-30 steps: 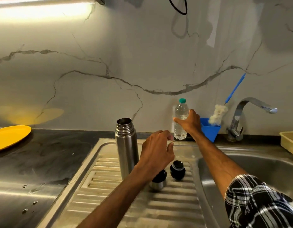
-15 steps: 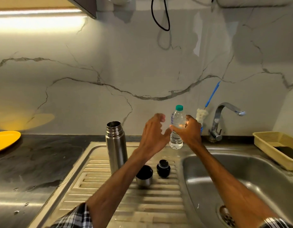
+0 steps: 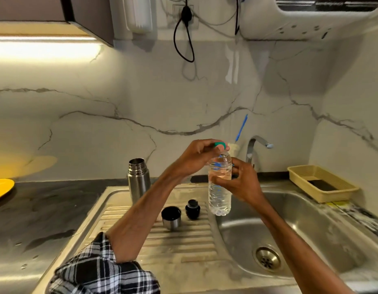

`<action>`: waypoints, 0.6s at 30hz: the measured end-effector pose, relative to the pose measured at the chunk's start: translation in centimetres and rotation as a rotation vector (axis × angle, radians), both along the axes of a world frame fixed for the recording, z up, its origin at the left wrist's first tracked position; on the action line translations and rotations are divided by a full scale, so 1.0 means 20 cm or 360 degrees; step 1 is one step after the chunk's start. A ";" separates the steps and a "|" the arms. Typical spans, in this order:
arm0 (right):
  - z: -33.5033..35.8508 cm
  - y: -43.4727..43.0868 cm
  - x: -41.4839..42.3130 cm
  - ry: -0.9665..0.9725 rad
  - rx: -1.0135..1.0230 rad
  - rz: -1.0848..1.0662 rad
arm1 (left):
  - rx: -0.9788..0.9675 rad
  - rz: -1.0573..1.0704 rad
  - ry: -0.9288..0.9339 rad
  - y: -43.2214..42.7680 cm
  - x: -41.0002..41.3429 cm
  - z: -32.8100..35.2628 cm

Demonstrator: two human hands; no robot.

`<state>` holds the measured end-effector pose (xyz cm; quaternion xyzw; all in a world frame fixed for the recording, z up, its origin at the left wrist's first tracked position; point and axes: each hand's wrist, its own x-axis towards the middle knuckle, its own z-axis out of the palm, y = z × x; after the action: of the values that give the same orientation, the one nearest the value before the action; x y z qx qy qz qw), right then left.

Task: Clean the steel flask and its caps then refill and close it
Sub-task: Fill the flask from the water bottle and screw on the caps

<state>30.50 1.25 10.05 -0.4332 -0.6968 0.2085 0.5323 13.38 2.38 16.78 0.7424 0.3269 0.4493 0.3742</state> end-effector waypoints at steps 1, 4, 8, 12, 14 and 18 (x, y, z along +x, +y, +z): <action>0.00 -0.02 -0.01 0.0000 -0.0012 0.0024 | -0.0020 -0.0007 -0.0028 -0.02 -0.02 0.00; 0.00 -0.07 -0.05 0.0025 -0.0027 0.0038 | 0.0049 0.0174 -0.0093 -0.07 -0.04 -0.01; -0.02 -0.16 -0.16 0.0144 -0.0033 0.0025 | 0.0125 0.0522 -0.0197 -0.14 -0.03 -0.04; -0.05 -0.24 -0.27 0.0169 0.0026 -0.0091 | 0.0148 0.0929 -0.0391 -0.23 -0.01 -0.08; -0.07 -0.27 -0.32 0.0164 0.0064 -0.0180 | 0.0090 0.1058 -0.0514 -0.26 -0.01 -0.10; -0.13 -0.29 -0.41 0.0178 0.0064 -0.0264 | 0.0093 0.1211 -0.0571 -0.30 -0.01 -0.13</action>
<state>22.39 -4.65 7.50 -0.4662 -0.6318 0.1736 0.5944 13.09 -3.72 14.08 0.4891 0.4945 0.6867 0.2115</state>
